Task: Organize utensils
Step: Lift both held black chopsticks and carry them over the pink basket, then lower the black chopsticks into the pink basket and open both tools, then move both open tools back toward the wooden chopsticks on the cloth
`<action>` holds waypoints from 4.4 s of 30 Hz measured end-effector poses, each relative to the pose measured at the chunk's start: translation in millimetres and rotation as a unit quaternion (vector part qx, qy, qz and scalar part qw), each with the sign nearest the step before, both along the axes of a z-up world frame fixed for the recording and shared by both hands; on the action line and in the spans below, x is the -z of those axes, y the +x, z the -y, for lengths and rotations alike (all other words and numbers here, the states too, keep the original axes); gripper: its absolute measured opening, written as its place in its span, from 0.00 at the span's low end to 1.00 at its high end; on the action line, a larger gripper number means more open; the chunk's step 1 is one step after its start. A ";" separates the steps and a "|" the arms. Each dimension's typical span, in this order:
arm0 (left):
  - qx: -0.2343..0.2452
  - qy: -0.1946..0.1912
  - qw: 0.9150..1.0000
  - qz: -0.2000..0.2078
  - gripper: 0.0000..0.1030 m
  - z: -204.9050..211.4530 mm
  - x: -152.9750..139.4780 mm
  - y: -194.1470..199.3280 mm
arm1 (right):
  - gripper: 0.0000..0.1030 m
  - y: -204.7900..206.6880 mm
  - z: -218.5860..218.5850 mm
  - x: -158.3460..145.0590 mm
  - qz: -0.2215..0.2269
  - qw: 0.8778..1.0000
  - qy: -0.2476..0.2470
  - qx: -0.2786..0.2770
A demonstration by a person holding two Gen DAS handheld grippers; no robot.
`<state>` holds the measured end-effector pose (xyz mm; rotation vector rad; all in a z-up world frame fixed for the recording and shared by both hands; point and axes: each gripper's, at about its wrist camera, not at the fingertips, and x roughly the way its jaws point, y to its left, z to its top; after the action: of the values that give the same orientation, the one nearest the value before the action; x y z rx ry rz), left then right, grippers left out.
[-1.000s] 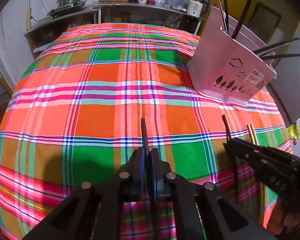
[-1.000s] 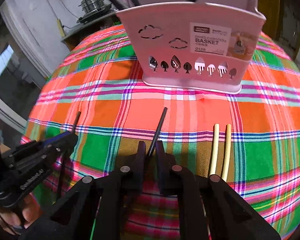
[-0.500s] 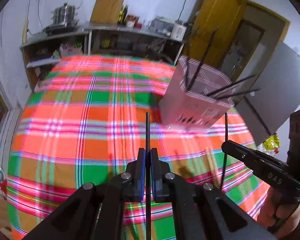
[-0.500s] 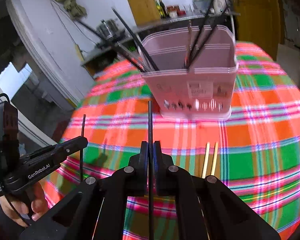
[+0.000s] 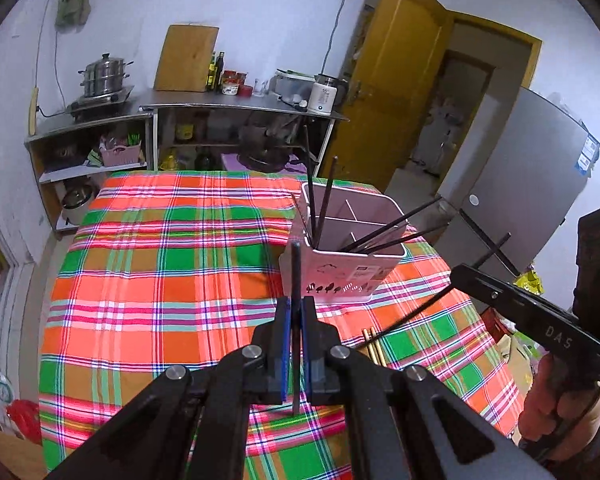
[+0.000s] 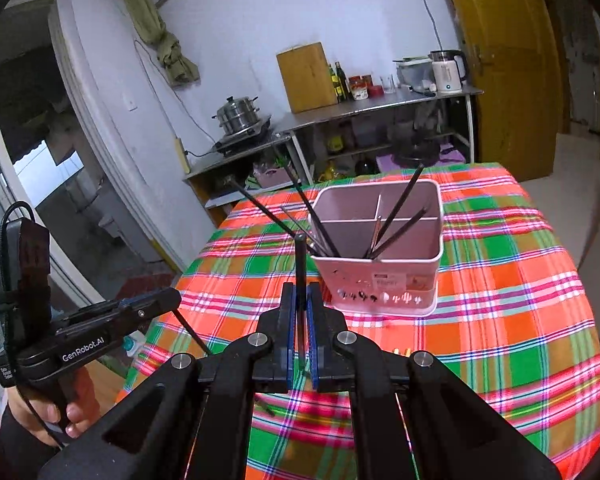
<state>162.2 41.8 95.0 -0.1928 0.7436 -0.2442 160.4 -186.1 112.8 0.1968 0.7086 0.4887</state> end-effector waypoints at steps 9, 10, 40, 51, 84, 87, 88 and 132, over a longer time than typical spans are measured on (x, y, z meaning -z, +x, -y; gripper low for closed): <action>0.006 -0.006 1.000 -0.002 0.04 4.8 -4.5 2.8 | 0.05 -3.0 8.3 -3.9 0.001 1.000 0.003 0.006; 0.007 -0.008 1.000 -0.002 0.04 5.1 -5.4 3.1 | 0.05 -3.6 8.7 -4.6 0.001 1.000 0.003 0.006; 0.040 -0.012 0.996 0.076 0.04 41.0 -108.0 73.6 | 0.05 43.2 32.8 -85.1 0.088 0.995 0.016 0.043; 0.027 -0.016 0.996 0.085 0.04 41.6 -113.9 119.9 | 0.05 80.2 32.3 -89.8 0.100 0.992 0.021 0.068; 0.037 0.008 0.999 -0.008 0.08 46.8 -15.5 175.2 | 0.10 136.7 -3.8 -11.8 0.014 0.998 -0.043 0.043; 0.032 -0.002 0.999 0.006 0.26 43.4 -24.2 170.5 | 0.23 131.5 0.5 -20.1 0.026 0.998 -0.034 0.043; 0.032 -0.006 0.999 0.012 0.29 42.2 -27.8 167.9 | 0.25 129.5 2.0 -23.5 0.030 0.998 -0.034 0.043; 0.015 -0.041 0.999 0.001 0.32 27.0 65.2 -62.3 | 0.30 -50.4 85.3 74.5 -0.045 0.997 0.006 0.067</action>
<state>99.9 14.8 29.8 -0.2585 0.7353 -0.3040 110.0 -271.4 38.3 0.2778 0.7747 0.3586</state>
